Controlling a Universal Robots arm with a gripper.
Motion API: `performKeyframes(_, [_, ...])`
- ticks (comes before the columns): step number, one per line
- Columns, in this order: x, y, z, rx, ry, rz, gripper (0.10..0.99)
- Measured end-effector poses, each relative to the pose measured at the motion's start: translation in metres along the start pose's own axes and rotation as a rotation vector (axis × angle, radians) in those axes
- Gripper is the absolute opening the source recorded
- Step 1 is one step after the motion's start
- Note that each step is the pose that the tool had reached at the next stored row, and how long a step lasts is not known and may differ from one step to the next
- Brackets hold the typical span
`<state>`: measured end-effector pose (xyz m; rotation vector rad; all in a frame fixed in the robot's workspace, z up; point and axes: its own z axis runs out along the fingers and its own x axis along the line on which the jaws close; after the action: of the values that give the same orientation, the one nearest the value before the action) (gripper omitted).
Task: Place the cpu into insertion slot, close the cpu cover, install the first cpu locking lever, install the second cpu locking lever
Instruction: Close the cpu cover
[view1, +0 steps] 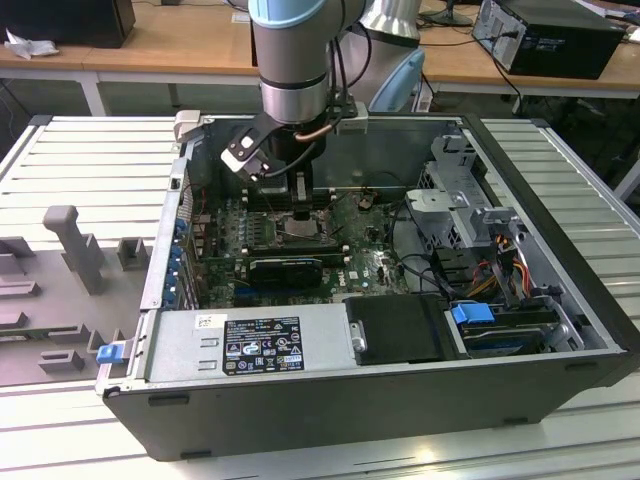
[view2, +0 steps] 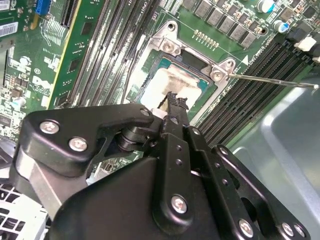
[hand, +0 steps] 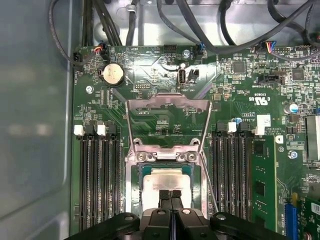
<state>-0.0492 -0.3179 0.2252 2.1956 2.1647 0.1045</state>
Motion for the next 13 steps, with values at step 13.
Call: performKeyframes(13, [0.0,0.0003,-0.004,0.0,0.0001,0.0,0.106])
